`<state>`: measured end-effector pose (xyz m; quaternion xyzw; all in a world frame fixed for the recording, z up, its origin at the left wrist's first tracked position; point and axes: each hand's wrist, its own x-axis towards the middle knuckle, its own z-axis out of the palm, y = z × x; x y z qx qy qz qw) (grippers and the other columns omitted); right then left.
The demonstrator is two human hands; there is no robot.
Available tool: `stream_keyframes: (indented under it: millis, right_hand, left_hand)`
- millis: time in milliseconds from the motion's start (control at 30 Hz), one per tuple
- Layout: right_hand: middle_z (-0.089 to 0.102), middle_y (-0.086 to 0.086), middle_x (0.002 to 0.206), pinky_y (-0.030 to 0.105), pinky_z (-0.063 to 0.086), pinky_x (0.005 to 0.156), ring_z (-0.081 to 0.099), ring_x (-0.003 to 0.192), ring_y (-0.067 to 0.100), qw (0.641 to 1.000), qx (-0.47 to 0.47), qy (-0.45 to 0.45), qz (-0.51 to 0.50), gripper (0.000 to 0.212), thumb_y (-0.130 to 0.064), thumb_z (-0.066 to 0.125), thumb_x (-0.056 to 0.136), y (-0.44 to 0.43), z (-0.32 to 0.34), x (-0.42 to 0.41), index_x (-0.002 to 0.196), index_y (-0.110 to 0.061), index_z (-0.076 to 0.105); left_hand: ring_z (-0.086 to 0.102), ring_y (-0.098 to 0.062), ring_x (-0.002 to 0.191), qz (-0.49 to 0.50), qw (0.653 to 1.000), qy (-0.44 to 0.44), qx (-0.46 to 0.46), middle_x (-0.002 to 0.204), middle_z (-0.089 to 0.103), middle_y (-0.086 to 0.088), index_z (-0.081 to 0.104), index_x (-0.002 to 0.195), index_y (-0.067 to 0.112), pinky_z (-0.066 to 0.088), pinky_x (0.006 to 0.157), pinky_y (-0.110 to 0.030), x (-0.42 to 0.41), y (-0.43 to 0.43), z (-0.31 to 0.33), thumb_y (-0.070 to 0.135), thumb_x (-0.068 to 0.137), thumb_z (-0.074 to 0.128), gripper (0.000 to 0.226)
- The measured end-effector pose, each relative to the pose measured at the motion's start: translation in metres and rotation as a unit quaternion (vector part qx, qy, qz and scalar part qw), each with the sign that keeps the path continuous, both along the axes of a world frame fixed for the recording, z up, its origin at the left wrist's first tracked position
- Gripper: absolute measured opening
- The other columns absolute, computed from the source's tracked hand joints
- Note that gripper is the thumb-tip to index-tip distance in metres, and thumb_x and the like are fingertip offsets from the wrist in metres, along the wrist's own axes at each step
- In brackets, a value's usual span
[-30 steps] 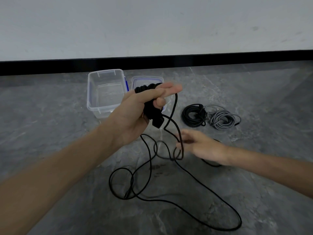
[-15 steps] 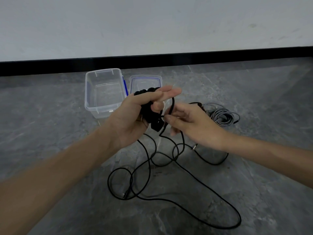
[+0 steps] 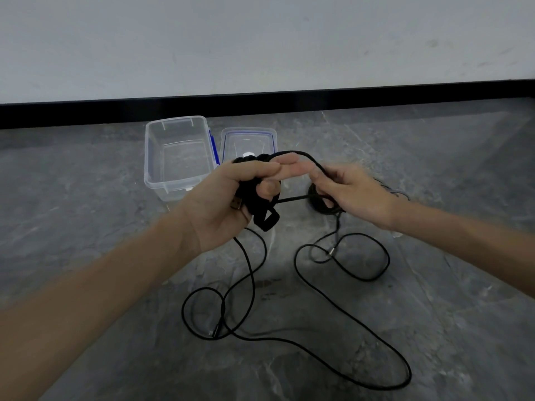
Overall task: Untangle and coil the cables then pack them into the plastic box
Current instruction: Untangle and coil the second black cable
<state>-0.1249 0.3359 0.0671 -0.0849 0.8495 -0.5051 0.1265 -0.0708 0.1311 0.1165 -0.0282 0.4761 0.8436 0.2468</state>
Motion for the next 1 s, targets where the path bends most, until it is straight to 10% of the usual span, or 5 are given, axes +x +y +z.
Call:
stream_keyframes:
  millis: [300,600,767,1000]
  right_hand:
    - [0.044,0.007,0.052,0.030,0.034,0.053,0.042,0.048,0.020,0.955,0.296,-0.010,0.018,0.060,-0.062,0.046,0.089,0.070,-0.043,-0.024,0.059,-0.010,0.046]
    - [0.044,0.004,0.054,0.033,0.044,0.065,0.044,0.054,0.017,0.965,0.094,-0.212,0.123,0.046,-0.055,0.053,0.086,0.055,-0.056,0.018,0.073,-0.010,0.057]
    - [0.069,0.012,0.078,0.024,0.047,0.076,0.061,0.075,0.013,0.975,0.020,-0.132,0.177,0.019,-0.012,0.055,0.097,0.033,-0.037,0.025,0.081,-0.005,0.063]
    - [0.046,0.004,0.063,0.021,0.041,0.062,0.042,0.058,0.013,0.955,-0.161,-0.167,0.185,0.025,-0.026,0.053,0.096,-0.001,0.012,0.023,0.091,-0.002,0.061]
  left_hand:
    - [0.042,-0.003,0.048,0.060,0.998,0.016,0.008,0.103,0.075,-0.004,0.059,0.109,0.003,0.043,0.054,-0.008,-0.004,-0.011,0.006,0.009,0.074,0.051,0.035]
    - [0.049,-0.002,0.054,0.106,0.994,0.009,0.024,0.109,0.073,-0.002,0.057,0.114,0.007,0.045,0.057,-0.008,-0.010,-0.009,0.004,0.005,0.094,0.043,0.024]
    - [0.063,-0.006,0.069,0.067,0.997,0.019,0.028,0.107,0.074,-0.006,0.060,0.108,0.004,0.050,0.069,-0.008,-0.007,-0.010,0.002,0.004,0.075,0.050,0.035]
    - [0.069,-0.010,0.073,0.055,0.998,0.008,0.020,0.098,0.075,-0.008,0.063,0.099,0.002,0.053,0.068,-0.010,-0.004,-0.007,0.004,-0.005,0.084,0.038,0.031]
